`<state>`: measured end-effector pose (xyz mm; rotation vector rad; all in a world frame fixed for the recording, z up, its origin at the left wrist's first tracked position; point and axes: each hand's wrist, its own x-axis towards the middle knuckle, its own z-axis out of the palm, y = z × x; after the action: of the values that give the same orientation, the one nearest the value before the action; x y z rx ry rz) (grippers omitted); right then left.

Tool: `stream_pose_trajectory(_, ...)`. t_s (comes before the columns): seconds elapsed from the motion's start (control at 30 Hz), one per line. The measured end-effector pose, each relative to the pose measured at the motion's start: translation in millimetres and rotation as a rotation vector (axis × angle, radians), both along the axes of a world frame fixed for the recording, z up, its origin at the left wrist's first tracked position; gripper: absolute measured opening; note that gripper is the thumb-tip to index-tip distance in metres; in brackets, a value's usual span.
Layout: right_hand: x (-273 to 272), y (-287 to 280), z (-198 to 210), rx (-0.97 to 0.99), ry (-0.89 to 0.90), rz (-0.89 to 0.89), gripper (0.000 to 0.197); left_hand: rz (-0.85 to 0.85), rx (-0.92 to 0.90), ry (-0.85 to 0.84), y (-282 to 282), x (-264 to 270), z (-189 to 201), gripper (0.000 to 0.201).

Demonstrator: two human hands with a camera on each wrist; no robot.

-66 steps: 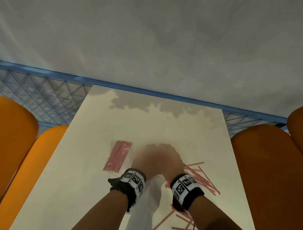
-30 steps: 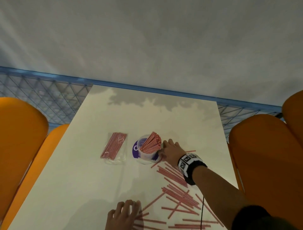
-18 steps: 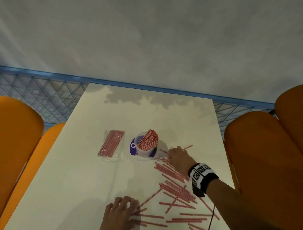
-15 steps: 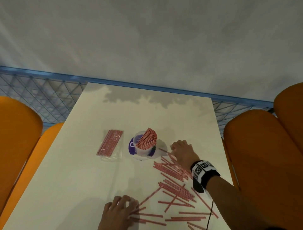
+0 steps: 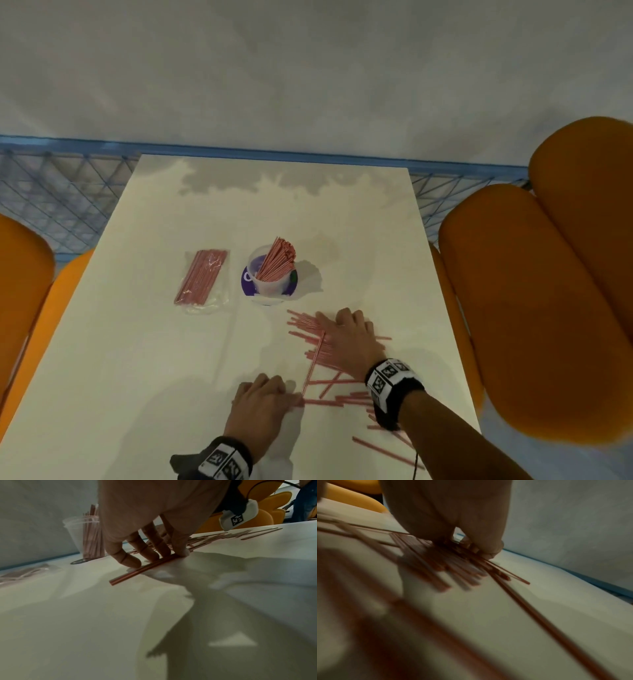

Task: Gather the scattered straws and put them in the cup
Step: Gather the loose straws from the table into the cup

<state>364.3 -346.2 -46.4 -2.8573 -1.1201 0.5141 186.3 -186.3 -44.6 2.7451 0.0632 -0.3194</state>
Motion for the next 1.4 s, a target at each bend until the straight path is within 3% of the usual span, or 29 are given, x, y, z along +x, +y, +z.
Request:
stream_pose_trajectory(0.1,-10.4,-13.5,13.6,0.107,0.091,-0.070,0.054,0.018,-0.035,-0.028,-6.9,10.8,-1.5,0.012)
stream_pose_trajectory(0.2,-9.2,-63.7,26.4,0.195,0.094,-0.309,0.061,0.092,-0.087,-0.004,-4.7,23.1,4.7,0.034)
stream_pose_trajectory(0.23,-10.5,-85.9,25.7,0.187,0.100,-0.370,0.063,0.134,-0.076,0.009,-3.9,28.8,6.7,0.033)
stream_pose_trajectory(0.4,-47.8,-165.4,9.4,0.214,0.151,-0.425,0.047,0.329,-0.128,0.105,-22.0,62.2,15.1,0.041)
stream_pose_trajectory(0.57,-76.4,-182.5,-0.9,0.366,0.107,-0.452,0.052,0.271,-0.034,0.245,-41.8,80.3,8.6,0.044)
stream_pose_trajectory(0.63,-87.7,-181.7,2.0,0.405,0.114,-0.440,0.060,0.238,-0.023,0.264,-38.3,84.6,7.1,0.030)
stream_pose_trajectory(0.73,-105.6,-179.0,5.3,0.244,0.240,-0.348,0.073,0.100,-0.003,0.252,-33.2,91.4,11.3,0.013)
stream_pose_trajectory(0.8,-109.0,-175.9,2.5,0.229,0.230,-0.295,0.054,0.031,0.017,0.225,-32.0,94.1,16.5,0.008)
stream_pose_trajectory(0.9,-98.0,-165.3,-6.3,0.375,0.118,-0.213,0.025,-0.037,0.049,0.198,-31.3,94.9,22.9,0.006)
stream_pose_trajectory(0.97,-86.1,-157.3,-2.5,0.363,0.104,-0.170,0.019,-0.069,0.055,0.157,-29.2,96.8,25.2,0.009)
stream_pose_trajectory(1.03,-71.1,-150.0,10.0,0.328,0.125,-0.182,0.032,-0.069,0.034,0.100,-23.6,101.9,28.4,0.029)
stream_pose_trajectory(1.07,-61.3,-146.4,15.9,0.309,0.139,-0.206,0.044,-0.076,0.049,0.092,-19.8,105.3,28.5,0.055)
stream_pose_trajectory(1.13,-35.7,-134.0,26.6,0.212,0.174,-0.239,0.082,-0.145,0.110,0.182,-12.1,110.2,27.2,0.128)
stream_pose_trajectory(1.17,-22.4,-124.9,30.4,0.155,0.199,-0.247,0.102,-0.187,0.142,0.249,-9.5,110.2,25.5,0.146)
stream_pose_trajectory(1.27,3.7,-96.0,31.8,0.024,0.277,-0.242,0.135,-0.287,0.196,0.386,-6.2,102.1,14.1,0.153)
stream_pose_trajectory(1.4,-9.5,-67.0,18.1,-0.053,0.162,-0.072,0.134,-0.234,0.151,0.276,-9.0,79.5,5.7,0.133)
